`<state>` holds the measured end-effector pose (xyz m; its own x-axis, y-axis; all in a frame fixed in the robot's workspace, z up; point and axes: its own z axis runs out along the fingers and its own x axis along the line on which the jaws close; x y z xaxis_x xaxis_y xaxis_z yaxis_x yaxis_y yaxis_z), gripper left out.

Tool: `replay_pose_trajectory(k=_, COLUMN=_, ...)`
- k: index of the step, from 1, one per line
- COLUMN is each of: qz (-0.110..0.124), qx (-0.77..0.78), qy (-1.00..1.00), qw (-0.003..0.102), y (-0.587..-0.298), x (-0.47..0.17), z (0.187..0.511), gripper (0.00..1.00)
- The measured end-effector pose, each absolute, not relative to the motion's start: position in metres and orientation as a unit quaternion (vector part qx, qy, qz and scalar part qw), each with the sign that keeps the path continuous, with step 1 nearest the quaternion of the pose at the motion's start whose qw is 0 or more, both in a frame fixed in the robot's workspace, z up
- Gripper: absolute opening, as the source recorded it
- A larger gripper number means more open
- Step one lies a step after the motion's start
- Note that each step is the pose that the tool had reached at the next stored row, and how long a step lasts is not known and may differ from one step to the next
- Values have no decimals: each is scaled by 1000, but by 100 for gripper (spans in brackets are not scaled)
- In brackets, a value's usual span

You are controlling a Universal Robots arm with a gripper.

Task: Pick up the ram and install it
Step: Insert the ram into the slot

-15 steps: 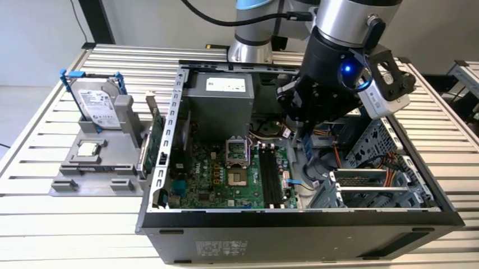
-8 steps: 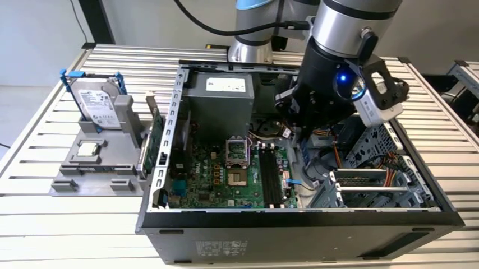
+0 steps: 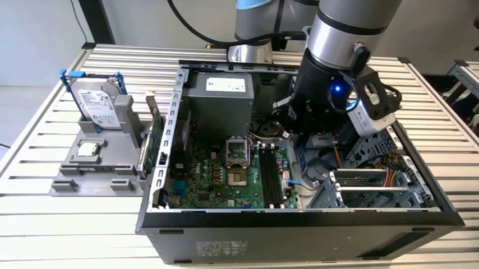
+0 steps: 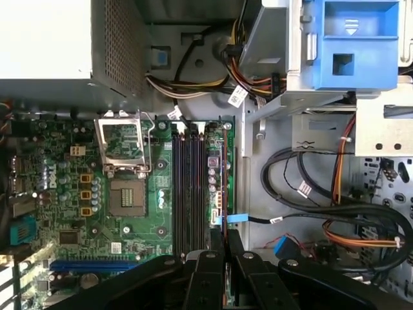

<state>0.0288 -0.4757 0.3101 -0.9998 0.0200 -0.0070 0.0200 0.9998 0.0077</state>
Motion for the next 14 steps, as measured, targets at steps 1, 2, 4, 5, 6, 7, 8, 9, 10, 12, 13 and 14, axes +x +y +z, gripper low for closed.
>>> replay_pose_trajectory(k=1, qz=4, qx=10, qy=1000, qw=4, y=-476, x=28, z=308, gripper=0)
replay_pose_trajectory(k=2, qz=4, qx=10, qy=1000, qw=4, y=-476, x=28, z=306, gripper=0)
replay_pose_trajectory(k=4, qz=3, qx=10, qy=1000, qw=-2, y=-476, x=28, z=306, gripper=0)
replay_pose_trajectory(k=5, qz=3, qx=10, qy=1000, qw=-2, y=-476, x=28, z=306, gripper=0)
replay_pose_trajectory(k=6, qz=4, qx=10, qy=1000, qw=-2, y=-476, x=28, z=306, gripper=0)
replay_pose_trajectory(k=7, qz=4, qx=10, qy=1000, qw=-1, y=-476, x=28, z=305, gripper=0)
replay_pose_trajectory(k=8, qz=4, qx=10, qy=1000, qw=-1, y=-476, x=27, z=303, gripper=0)
replay_pose_trajectory(k=9, qz=4, qx=10, qy=1000, qw=-1, y=-476, x=27, z=301, gripper=0)
replay_pose_trajectory(k=10, qz=4, qx=9, qy=1000, qw=-1, y=-476, x=27, z=299, gripper=0)
replay_pose_trajectory(k=12, qz=4, qx=9, qy=1000, qw=-1, y=-476, x=27, z=296, gripper=0)
replay_pose_trajectory(k=13, qz=4, qx=9, qy=1000, qw=-1, y=-476, x=26, z=294, gripper=0)
replay_pose_trajectory(k=14, qz=4, qx=9, qy=1000, qw=-1, y=-476, x=26, z=292, gripper=0)
